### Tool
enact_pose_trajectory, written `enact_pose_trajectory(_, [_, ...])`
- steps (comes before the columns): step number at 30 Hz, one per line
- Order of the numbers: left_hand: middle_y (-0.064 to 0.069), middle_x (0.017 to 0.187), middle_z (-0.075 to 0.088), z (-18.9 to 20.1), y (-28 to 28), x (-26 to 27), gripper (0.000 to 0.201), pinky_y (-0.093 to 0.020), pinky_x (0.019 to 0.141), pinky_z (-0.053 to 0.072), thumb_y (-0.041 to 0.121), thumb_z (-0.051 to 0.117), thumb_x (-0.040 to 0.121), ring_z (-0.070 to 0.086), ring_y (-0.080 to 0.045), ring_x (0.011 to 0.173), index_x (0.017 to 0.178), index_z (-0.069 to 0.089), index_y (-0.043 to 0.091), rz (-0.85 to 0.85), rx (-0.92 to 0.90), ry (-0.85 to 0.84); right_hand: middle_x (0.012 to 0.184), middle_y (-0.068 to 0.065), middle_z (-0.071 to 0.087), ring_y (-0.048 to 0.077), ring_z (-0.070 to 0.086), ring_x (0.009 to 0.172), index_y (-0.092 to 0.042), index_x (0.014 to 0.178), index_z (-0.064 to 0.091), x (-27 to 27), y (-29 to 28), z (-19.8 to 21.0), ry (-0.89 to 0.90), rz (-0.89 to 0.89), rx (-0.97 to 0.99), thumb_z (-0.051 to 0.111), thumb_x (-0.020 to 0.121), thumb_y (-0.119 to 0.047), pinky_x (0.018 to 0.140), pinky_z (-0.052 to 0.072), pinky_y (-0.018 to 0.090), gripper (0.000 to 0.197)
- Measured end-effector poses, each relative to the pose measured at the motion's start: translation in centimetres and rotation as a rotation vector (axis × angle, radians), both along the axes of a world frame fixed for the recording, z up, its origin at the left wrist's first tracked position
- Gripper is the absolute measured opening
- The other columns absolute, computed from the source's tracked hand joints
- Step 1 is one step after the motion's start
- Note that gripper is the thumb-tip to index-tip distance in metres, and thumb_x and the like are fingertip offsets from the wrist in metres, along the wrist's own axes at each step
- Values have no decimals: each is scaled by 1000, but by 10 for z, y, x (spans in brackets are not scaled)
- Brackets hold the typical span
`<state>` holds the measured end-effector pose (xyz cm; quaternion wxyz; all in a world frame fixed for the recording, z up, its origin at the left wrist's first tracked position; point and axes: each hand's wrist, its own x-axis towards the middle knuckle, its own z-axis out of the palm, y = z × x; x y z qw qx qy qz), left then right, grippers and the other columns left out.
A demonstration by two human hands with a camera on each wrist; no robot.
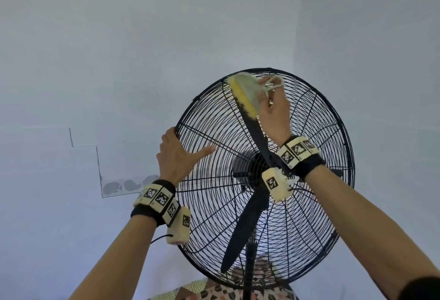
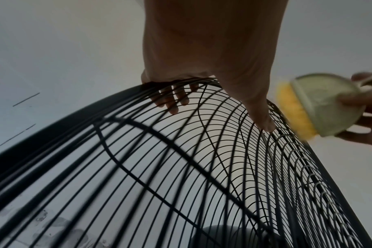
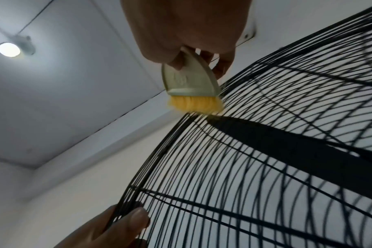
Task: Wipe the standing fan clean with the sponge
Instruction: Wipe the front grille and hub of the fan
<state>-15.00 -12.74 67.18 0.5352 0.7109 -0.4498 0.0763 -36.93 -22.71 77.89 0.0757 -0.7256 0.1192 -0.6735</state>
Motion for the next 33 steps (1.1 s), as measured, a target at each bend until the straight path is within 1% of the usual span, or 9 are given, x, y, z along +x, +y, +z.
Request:
enact_pose_trajectory(5, [-7,149,43,2,-3,-2,137,-63,110,40,96,71,52,47,-30,135,152,28,14,6,-7,4,101,17,71,34,71,64,-34,122,44,9,13,-44,348,135,75,45,110,-25,39,55,47,15])
enact_pose_trajectory(7, [-8,150,43,2,-4,-2,137,-63,110,40,96,71,52,46,-30,135,152,28,13,4,5,2,111,14,70,33,74,73,-32,123,46,13,22,-47,429,188,63,46,110,-23,46,60,46,16])
enact_pose_trajectory(13, [-7,150,43,0,-1,1,138,-63,110,41,98,69,50,46,-30,135,152,28,15,-3,8,12,101,10,70,39,73,81,-44,114,47,0,-3,-11,14,201,100,50,107,-34,42,53,59,12])
enact_pose_trajectory(15, [-7,150,42,0,-1,1,137,-63,110,41,97,70,51,46,-30,136,152,28,15,-5,13,16,99,14,70,46,70,77,-42,117,46,4,-4,-24,110,195,93,49,106,-40,41,52,59,11])
enact_pose_trajectory(19, [-6,148,43,2,-2,2,137,-61,109,42,96,71,51,47,-30,134,152,28,14,-6,16,19,112,7,70,26,76,87,-37,119,47,14,20,-47,389,292,122,50,108,-28,48,60,52,14])
enact_pose_trajectory(22, [-5,144,45,2,0,2,136,-61,107,45,99,68,49,48,-28,132,149,30,15,-14,12,14,114,9,69,30,74,93,-35,117,53,5,17,-28,236,291,136,54,107,-25,53,60,56,14])
enact_pose_trajectory(26, [-5,145,45,-1,1,4,139,-61,106,46,101,65,47,48,-29,132,150,29,15,-16,11,21,110,-17,69,19,75,93,-27,118,52,-10,-3,-27,19,165,96,53,108,-21,48,59,55,12])
enact_pose_trajectory(30, [-10,146,44,6,-3,5,144,-62,104,48,101,67,46,50,-32,131,152,28,10,-8,38,3,117,6,70,22,76,81,-32,120,50,5,8,-63,365,166,104,48,109,-26,42,58,34,12])
enact_pose_trajectory(33, [-8,145,43,6,-3,5,141,-62,104,48,99,69,47,51,-31,130,150,28,11,-27,46,0,115,5,69,23,75,84,-27,120,51,3,9,-52,307,228,73,49,108,-24,46,60,42,12])
